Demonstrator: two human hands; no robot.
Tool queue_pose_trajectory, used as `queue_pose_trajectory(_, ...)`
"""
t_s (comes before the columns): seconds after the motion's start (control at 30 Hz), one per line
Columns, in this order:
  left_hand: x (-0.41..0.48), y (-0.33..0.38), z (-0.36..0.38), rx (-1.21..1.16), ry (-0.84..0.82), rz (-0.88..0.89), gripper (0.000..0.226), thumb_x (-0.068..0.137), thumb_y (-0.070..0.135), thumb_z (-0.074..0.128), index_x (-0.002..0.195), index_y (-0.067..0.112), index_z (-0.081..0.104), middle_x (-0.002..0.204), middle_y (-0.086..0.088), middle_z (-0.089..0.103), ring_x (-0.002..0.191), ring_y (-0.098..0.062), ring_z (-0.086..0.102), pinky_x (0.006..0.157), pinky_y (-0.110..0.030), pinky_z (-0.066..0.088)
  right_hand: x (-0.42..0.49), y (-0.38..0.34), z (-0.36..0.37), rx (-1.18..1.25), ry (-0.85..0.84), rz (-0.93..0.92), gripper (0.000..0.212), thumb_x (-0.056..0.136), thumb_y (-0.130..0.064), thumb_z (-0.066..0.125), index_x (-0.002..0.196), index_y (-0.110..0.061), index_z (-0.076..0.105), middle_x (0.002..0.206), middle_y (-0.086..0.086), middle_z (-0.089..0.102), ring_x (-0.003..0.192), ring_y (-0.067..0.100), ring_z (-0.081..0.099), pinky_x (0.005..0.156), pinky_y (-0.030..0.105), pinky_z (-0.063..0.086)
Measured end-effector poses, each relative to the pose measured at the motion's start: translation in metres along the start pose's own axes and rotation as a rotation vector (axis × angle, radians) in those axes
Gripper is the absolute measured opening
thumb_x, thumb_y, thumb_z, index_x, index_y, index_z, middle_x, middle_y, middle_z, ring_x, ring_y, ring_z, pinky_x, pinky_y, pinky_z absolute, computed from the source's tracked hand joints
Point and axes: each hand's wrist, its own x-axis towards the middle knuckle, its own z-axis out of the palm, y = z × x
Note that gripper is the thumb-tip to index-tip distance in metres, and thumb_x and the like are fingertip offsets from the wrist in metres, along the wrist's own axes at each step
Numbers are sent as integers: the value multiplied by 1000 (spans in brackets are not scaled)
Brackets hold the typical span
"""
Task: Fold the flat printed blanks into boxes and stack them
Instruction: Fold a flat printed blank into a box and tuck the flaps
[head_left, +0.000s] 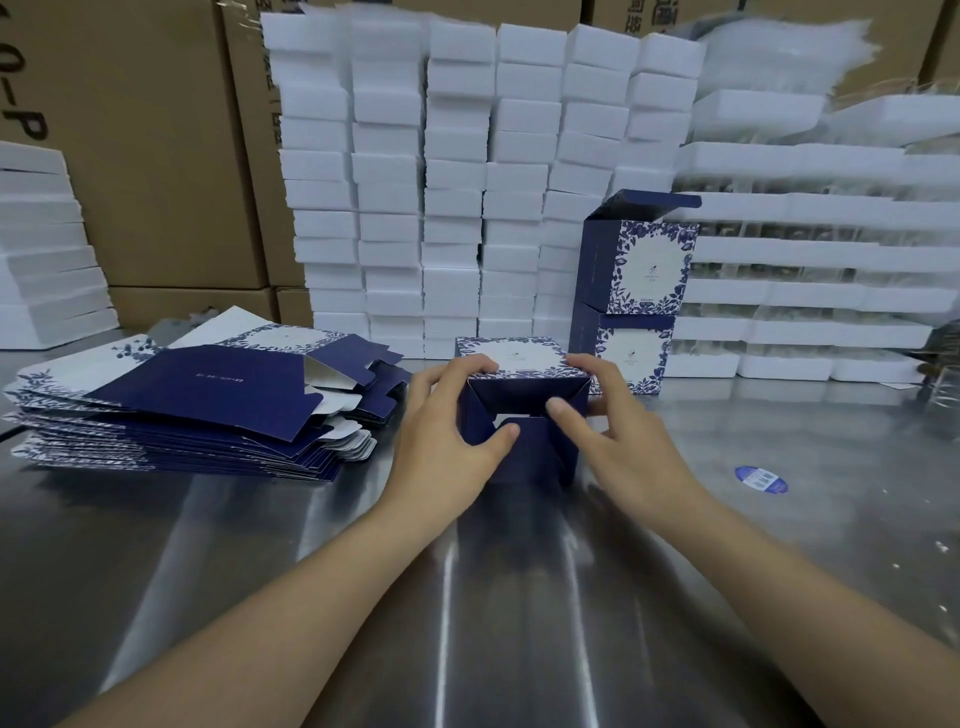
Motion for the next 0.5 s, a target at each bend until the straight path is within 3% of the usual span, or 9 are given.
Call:
queue_pose_trajectory(0.17,-3,2,1,-2,-19,35,60,82,24,85,123,54,53,129,18,50,116,18,47,91,4,31,0,-3,-5,-201,124,-3,28,96,-61,56,119,-50,44,84,-12,70,74,17,67,72,41,53)
queue_pose_trajectory(0.37,-4,1,1,-7,-15,40,63,82,24,86,120,59,50,128,24,47,116,23,43,90,4,31,-1,-5,-6,-242,134,-27,28,95,-55,58,119,-50,43,76,-14,69,72,14,67,70,40,56)
queue_pose_trajectory(0.5,-4,1,0,-5,-22,12,66,84,27,86,129,56,49,132,25,46,117,23,43,90,3,32,-2,-6,-7,-197,66,-25,37,88,-56,50,124,-55,41,79,-10,70,73,13,69,73,40,56)
